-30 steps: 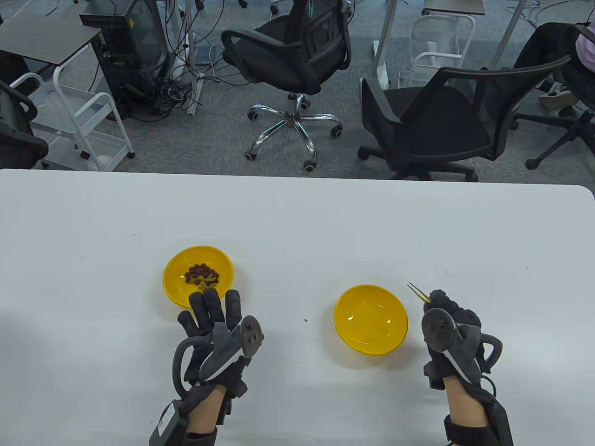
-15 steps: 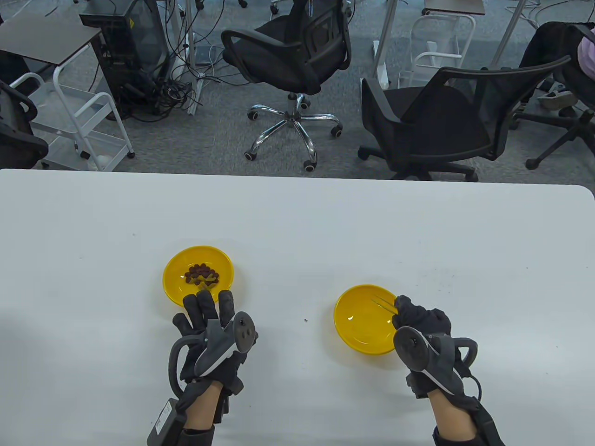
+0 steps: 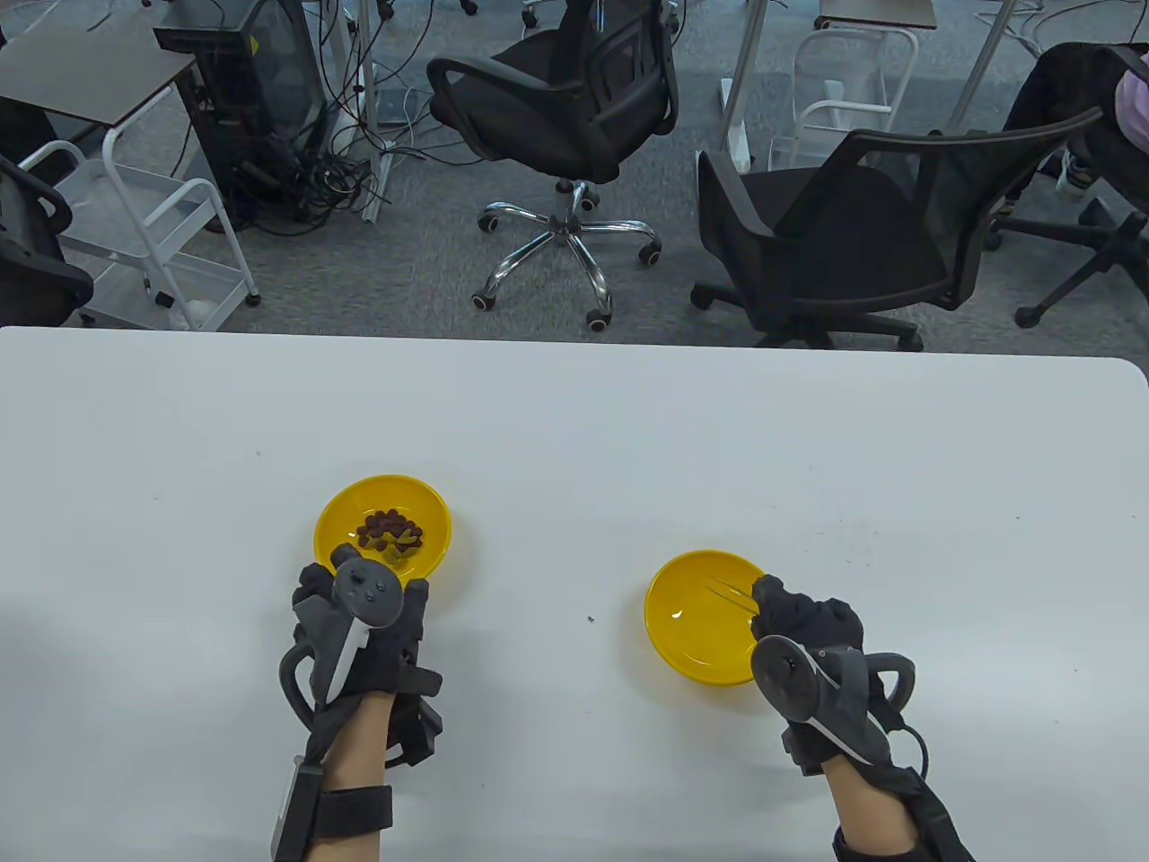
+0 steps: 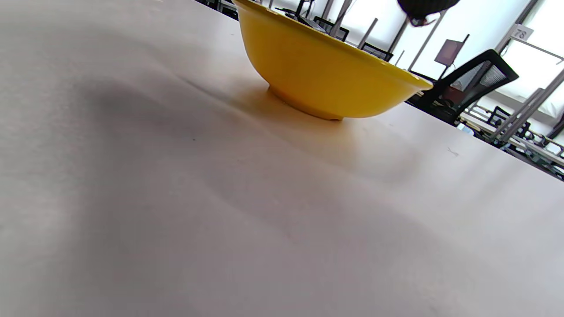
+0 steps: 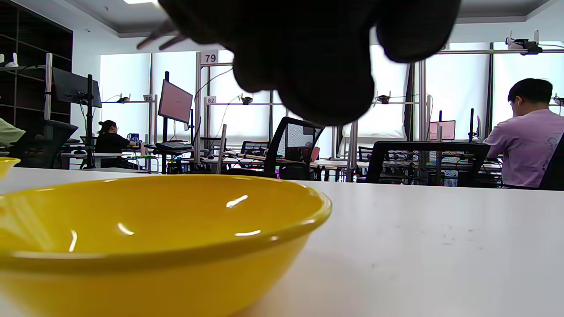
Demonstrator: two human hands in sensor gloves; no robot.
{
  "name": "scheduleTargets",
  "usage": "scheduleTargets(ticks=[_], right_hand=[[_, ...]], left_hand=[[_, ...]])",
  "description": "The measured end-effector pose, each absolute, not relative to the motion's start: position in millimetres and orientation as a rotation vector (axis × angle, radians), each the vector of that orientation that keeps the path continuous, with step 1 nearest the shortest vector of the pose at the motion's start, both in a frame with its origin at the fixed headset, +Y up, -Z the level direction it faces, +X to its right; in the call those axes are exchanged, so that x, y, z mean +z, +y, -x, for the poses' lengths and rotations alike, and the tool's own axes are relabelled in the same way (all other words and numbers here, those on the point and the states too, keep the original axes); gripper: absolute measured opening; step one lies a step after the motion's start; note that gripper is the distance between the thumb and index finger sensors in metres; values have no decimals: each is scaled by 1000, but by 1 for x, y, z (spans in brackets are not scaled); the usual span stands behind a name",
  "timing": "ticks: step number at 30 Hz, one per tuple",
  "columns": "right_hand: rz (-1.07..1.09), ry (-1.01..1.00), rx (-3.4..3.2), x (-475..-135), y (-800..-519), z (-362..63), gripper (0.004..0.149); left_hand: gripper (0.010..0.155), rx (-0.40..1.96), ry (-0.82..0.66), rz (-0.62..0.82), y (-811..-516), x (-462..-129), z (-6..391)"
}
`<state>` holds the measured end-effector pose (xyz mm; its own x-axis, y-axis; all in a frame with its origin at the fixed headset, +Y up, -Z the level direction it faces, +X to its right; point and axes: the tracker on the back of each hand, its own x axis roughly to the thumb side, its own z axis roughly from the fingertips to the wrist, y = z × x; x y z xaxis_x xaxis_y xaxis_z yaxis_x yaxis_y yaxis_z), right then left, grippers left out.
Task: Pick raisins with tweezers into bowl
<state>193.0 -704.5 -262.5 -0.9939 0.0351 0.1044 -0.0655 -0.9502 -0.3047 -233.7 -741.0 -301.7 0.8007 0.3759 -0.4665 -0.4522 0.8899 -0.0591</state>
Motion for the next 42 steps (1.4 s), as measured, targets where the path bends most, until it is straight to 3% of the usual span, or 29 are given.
scheduleTargets(ticks=[8, 15, 23, 32, 42], right_hand=[[-166, -454, 3070, -261, -705, -190, 51], [-186, -429, 3097, -263, -708, -186, 51], [-200, -399, 3116, -264, -711, -182, 52], [-206, -407, 3125, -263, -711, -181, 52], [-249, -527, 3068, -257, -709, -175, 51]], left_hand=[[84, 461, 642, 129, -744, -320, 254], [80, 318, 699, 157, -749, -338, 260], [66, 400, 743, 205, -751, -344, 265], [60, 467, 652, 147, -750, -337, 258], [59, 553, 385, 138, -730, -321, 219]])
